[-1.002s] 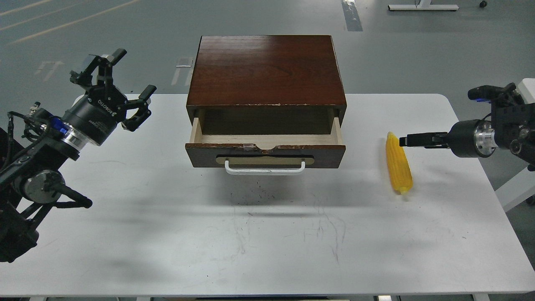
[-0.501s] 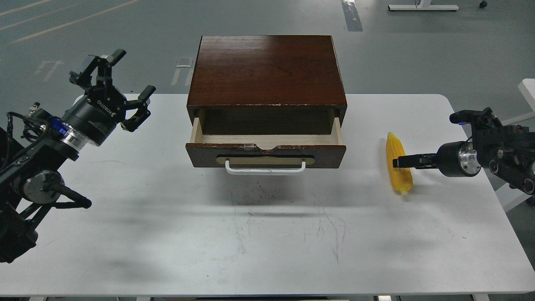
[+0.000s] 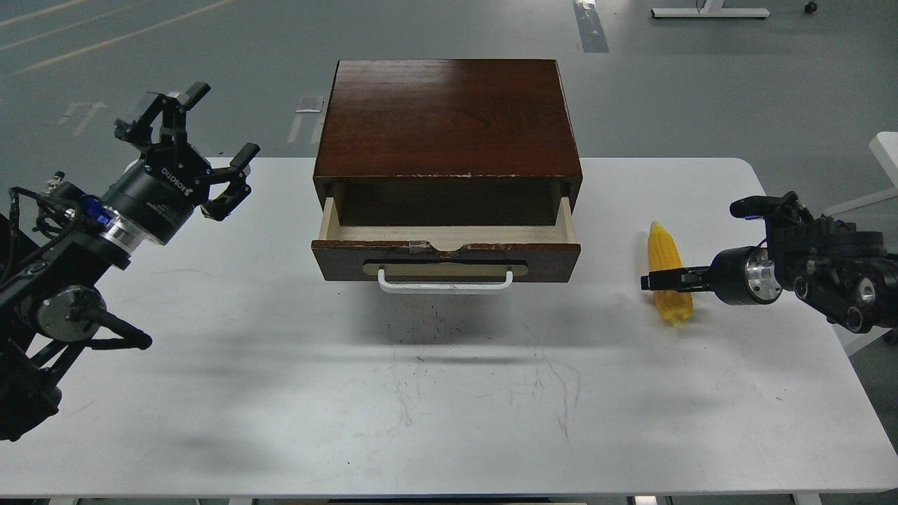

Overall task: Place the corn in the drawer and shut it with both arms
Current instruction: 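Reach the right gripper down to the yellow corn cob and grasp it, then lift the corn with the right gripper and carry it over the open drawer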

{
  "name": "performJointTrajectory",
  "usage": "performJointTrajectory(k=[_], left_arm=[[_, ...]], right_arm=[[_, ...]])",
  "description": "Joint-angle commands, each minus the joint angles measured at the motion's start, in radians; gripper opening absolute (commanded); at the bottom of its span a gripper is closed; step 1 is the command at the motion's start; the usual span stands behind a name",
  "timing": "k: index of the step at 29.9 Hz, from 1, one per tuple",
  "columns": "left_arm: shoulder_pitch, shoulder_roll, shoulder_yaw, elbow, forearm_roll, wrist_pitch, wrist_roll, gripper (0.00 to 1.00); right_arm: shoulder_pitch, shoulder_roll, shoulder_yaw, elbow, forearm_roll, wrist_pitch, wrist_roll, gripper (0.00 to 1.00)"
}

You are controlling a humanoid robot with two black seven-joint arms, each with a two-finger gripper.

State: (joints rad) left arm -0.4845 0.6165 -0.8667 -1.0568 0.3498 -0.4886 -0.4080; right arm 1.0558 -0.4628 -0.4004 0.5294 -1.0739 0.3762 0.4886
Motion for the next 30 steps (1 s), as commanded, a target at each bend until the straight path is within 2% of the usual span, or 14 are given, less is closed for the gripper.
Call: performJointTrajectory(k=[1,2,4,5,7,15,20,23,30], left_arm=[[0.001,0.002,0.0,0.0,0.0,0.0,0.0,0.99],[0.001,0.002,0.0,0.0,0.0,0.0,0.0,0.99],[0.001,0.0,0.002,0.0,0.003,0.0,0.0,0.99],[0.001,0.0,0.0,0.0,0.011,0.0,0.0,0.99],[0.001,0.0,0.0,0.0,0.02,0.0,0.0,0.99],[0.0,0.002,0.0,0.0,0.032,0.0,0.0,0.99],[0.0,0.003,0.0,0.0,0.032,0.0,0.0,0.99],[0.0,0.005,0.0,0.0,0.032,0.0,0.0,0.99],[-0.002,0.006,-0.002,-0.002,0.032,0.0,0.0,0.99]], right_arm=[[-0.005,0.003,0.0,-0.002,0.0,0.004,0.0,0.33],[-0.005,0.001,-0.001,-0.002,0.0,0.006,0.0,0.27],[-0.005,-0.003,-0.002,0.001,0.0,0.006,0.0,0.25],[-0.005,-0.007,-0.002,0.006,0.0,0.006,0.0,0.17],[-0.005,-0.008,-0.002,0.01,0.0,0.006,0.0,0.12],[0.088,-0.083,-0.002,0.102,-0.001,0.0,0.0,0.11],[0.268,-0.187,-0.005,0.237,-0.032,-0.002,0.0,0.11],[0.407,-0.233,-0.005,0.312,-0.124,-0.002,0.0,0.11],[0.639,-0.228,-0.028,0.437,-0.236,-0.002,0.0,0.09]])
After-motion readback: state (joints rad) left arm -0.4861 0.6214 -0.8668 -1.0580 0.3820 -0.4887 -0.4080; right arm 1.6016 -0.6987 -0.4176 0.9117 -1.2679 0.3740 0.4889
